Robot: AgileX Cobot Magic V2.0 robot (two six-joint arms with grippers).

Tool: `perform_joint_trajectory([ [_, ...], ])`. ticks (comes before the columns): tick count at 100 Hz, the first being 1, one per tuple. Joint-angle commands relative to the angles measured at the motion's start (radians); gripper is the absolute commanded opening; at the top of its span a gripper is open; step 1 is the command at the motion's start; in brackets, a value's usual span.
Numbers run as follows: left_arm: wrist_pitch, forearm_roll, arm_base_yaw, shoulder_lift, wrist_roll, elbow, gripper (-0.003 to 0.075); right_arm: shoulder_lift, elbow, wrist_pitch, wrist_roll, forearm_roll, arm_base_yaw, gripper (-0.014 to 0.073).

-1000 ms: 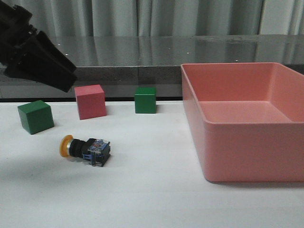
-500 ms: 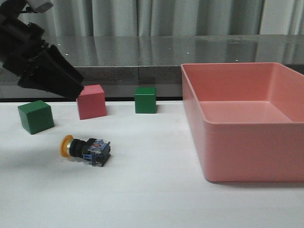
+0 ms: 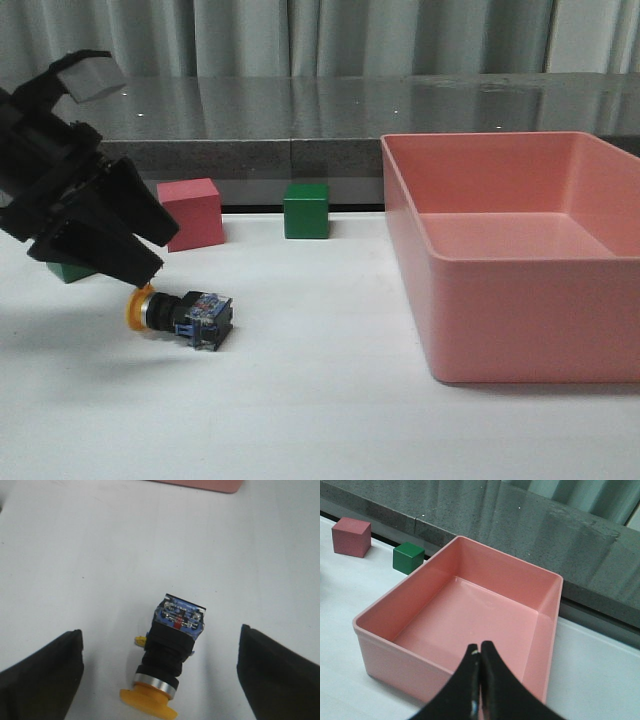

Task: Place and stand button with both arms
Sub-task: 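Lower the left gripper and grasp the button by its yellow cap, then lift and rotate the button upright, lower its blue base onto the table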

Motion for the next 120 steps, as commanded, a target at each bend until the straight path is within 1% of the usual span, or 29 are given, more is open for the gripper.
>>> perform_joint_trajectory([
  [1,0.046,-0.046,0.001,-0.021,0.005,-0.026,0.0586,0.007,-0.024,-0.079,0.002,0.01,-0.008,-0.0114],
  [34,0.036,-0.012,0.001,0.056,0.005,-0.026,0.0586,0.007,-0.023,-0.079,0.002,0.01,-0.008,-0.0114],
  [42,0.031,0.003,0.001,0.075,0.005,-0.026,0.0573,0.007,-0.023,-0.079,0.002,0.01,-0.008,-0.0114],
  [51,0.024,0.027,0.001,0.089,0.005,-0.026,0.051,0.007,-0.023,-0.079,0.002,0.01,-0.008,-0.0114],
  [61,0.019,0.066,0.001,0.093,0.005,-0.026,0.0387,0.007,-0.023,-0.079,0.002,0.01,-0.008,-0.0114],
  [66,0.019,0.08,0.001,0.093,0.005,-0.026,0.0295,0.007,-0.023,-0.079,0.002,0.01,-0.008,-0.0114],
  [68,0.019,0.086,0.001,0.093,0.005,-0.026,0.0271,0.007,-0.023,-0.079,0.002,0.01,-0.008,-0.0114],
  [73,0.032,0.108,0.001,0.093,0.005,-0.026,0.0167,0.007,-0.023,-0.079,0.002,0.01,-0.008,-0.0114],
  [75,0.039,0.118,0.001,0.093,0.005,-0.026,0.0141,0.007,-0.023,-0.079,0.002,0.01,-0.008,-0.0114],
  [80,0.056,0.142,0.001,0.093,0.005,-0.026,0.0035,0.007,-0.023,-0.079,0.002,0.01,-0.008,-0.0114],
  [83,0.068,0.155,0.001,0.089,0.003,-0.027,-0.0015,0.007,-0.023,-0.079,0.002,0.01,-0.008,-0.0114],
  [93,0.118,0.162,0.001,0.069,-0.02,-0.045,-0.002,0.007,-0.023,-0.079,0.002,0.01,-0.008,-0.0114],
  [105,0.152,0.194,-0.001,0.01,-0.133,-0.104,-0.002,0.007,-0.023,-0.079,0.002,0.01,-0.008,-0.0114],
  [112,0.142,0.273,-0.013,-0.038,-0.215,-0.157,-0.002,0.007,-0.023,-0.079,0.002,0.01,-0.008,-0.0114],
  [120,0.13,0.416,-0.043,-0.094,-0.315,-0.221,-0.002,0.007,-0.024,-0.08,0.002,0.01,-0.008,-0.0114],
])
